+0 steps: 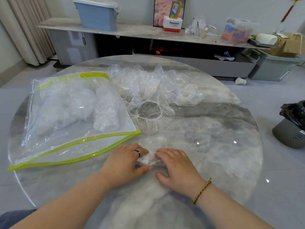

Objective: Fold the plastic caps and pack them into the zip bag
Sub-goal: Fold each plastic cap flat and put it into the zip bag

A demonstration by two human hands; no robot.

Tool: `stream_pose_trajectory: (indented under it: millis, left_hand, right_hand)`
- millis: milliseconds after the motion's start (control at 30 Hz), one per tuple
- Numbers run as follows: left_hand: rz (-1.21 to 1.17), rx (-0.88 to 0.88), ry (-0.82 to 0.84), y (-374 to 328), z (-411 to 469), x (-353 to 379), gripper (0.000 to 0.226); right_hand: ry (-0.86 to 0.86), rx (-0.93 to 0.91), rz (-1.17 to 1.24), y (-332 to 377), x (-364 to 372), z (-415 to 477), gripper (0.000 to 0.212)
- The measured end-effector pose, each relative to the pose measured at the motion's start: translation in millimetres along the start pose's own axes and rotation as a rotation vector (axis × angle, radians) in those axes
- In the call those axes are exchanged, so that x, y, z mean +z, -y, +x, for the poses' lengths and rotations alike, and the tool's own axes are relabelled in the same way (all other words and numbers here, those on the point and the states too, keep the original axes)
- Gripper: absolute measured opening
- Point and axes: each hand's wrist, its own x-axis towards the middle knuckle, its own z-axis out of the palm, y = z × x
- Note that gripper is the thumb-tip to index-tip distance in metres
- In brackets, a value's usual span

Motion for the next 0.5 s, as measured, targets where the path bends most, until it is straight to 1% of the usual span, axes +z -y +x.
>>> stream_pose_trajectory:
  millis: [67,133,167,200,267,300,367,467,500]
  left_hand:
    - [0.122,0.014,-0.006,3,1,-2,0.063]
    - [0.153,-0.01,-0.044,3,2,0,0.051]
    - [0.167,-0.003,-0.08,4,3,1,0.049]
    - [0.147,-0.017,-0.081,5,4,3,0.051]
    - [0.08,-0.031,-0.164,6,5,6,0.067]
    - [0.035,-0.054,-0.186,9,6,9,0.069]
    - [-0.12,-0.134,-0.192,11,6,10,0.056]
    - [-0.355,-0.209,-0.186,9,3,10,0.058]
    - [-0.432,-0.253,-0.187,7,2,8,0.051]
  right_hand:
    - [0.025,0.046,0.033,-1,-1,1,0.046]
    - [0.063,0.036,0.08,-2,-2,4,0.043]
    - [0.096,0.039,0.104,-2,-3,4,0.046]
    - [0.116,0.057,0.12,-2,-5,5,0.047]
    - [0.086,0.105,0.121,-1,-6,8,0.047]
    - [0.069,0.132,0.118,-1,-6,9,0.046]
    - [0.058,0.165,0.121,0,-7,11,0.042]
    - [-0.016,0.248,0.205,-2,-7,11,0.031]
    - [-0.043,0.296,0.273,-2,-7,11,0.025]
